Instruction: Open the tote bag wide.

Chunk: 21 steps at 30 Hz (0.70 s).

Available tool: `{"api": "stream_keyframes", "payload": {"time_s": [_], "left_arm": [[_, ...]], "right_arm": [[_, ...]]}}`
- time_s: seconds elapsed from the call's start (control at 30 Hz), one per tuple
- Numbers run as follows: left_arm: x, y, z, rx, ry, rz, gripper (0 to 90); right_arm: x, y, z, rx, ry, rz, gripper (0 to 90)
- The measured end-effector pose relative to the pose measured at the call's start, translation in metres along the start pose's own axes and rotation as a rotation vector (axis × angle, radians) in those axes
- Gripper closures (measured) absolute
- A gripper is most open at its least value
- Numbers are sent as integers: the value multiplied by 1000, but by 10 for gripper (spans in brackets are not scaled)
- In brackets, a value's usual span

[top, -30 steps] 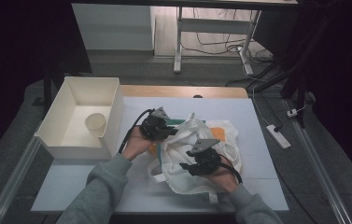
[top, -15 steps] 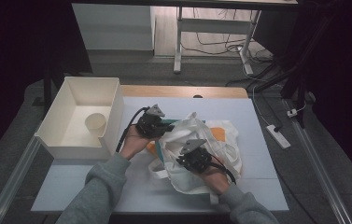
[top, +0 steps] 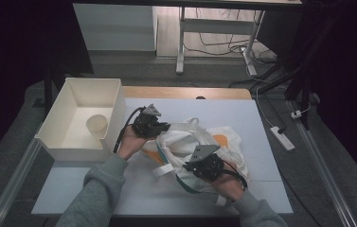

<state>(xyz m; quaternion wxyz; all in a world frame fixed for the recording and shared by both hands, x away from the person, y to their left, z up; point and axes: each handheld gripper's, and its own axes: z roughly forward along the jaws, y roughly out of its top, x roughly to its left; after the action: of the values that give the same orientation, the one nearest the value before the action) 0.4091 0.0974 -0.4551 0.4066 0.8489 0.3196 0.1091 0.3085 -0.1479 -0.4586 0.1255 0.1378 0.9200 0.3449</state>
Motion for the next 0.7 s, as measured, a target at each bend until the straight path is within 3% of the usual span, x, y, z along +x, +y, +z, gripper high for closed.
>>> {"api": "stream_keyframes", "payload": {"time_s": [0.37, 0.7], "left_arm": [[2, -10, 17, 71, -18, -9, 856], [2, -14, 23, 80, -21, -14, 853]], "right_arm": [[12, -11, 15, 34, 98, 22, 883], [6, -19, 24, 44, 136, 46, 873]]}}
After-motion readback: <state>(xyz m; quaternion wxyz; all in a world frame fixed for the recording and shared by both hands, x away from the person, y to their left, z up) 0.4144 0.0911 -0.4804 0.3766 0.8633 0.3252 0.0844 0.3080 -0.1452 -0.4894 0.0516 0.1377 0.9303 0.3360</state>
